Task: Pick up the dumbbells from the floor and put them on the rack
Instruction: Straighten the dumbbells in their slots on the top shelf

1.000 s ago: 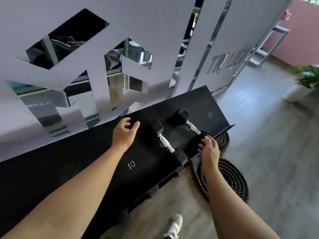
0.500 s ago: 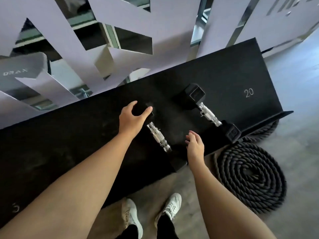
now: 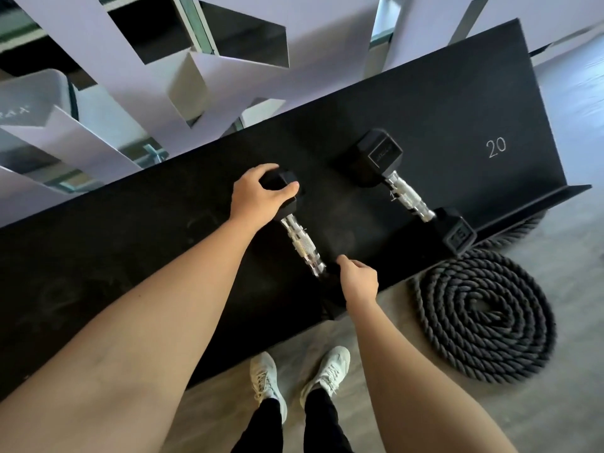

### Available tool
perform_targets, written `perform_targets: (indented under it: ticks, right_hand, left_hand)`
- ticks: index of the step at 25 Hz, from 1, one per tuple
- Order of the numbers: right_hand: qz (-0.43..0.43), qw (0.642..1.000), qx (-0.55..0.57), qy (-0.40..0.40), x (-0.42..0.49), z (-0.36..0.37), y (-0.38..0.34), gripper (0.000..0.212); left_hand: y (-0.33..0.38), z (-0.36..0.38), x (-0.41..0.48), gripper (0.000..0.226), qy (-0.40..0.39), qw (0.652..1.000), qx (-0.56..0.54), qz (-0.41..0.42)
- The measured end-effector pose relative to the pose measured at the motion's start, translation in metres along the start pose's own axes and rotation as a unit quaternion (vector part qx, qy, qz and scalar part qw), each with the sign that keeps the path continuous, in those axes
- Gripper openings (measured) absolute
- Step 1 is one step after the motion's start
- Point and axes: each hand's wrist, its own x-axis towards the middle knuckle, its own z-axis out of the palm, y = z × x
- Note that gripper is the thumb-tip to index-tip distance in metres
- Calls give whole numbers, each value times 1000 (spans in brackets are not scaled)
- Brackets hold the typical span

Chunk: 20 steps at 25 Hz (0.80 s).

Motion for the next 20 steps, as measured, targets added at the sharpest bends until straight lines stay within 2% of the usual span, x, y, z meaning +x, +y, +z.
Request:
perform_targets:
  ticks: [6,8,11,13,15,17,20]
  right_hand:
    - [30,999,21,17,-9,11,15,19]
    - [26,999,23,10,-9,10,14,17]
    - [14,1000,12,-14,-10,3,8,15]
    - [-41,999,17,-4,-6,-11,-5,10]
    - [-152,987,13,51,3,-43,-31,16]
    - [-258,958,8,124,21,-86,-60,20]
    - [-306,931,-16,200,62,-138,-86,14]
  left_hand:
    - [3,5,3,55,-3,999,28,36]
    - [4,7,1,57,2,999,30,30]
    - [8,1,2,62,-35,997,67,6]
    - [14,-1,3,64,-38,986,163,19]
    - [30,7,2,62,39,971,215,93]
    - [60,30,6,61,80,976,131,156]
    - [107,83,16,71,24,987,44,150]
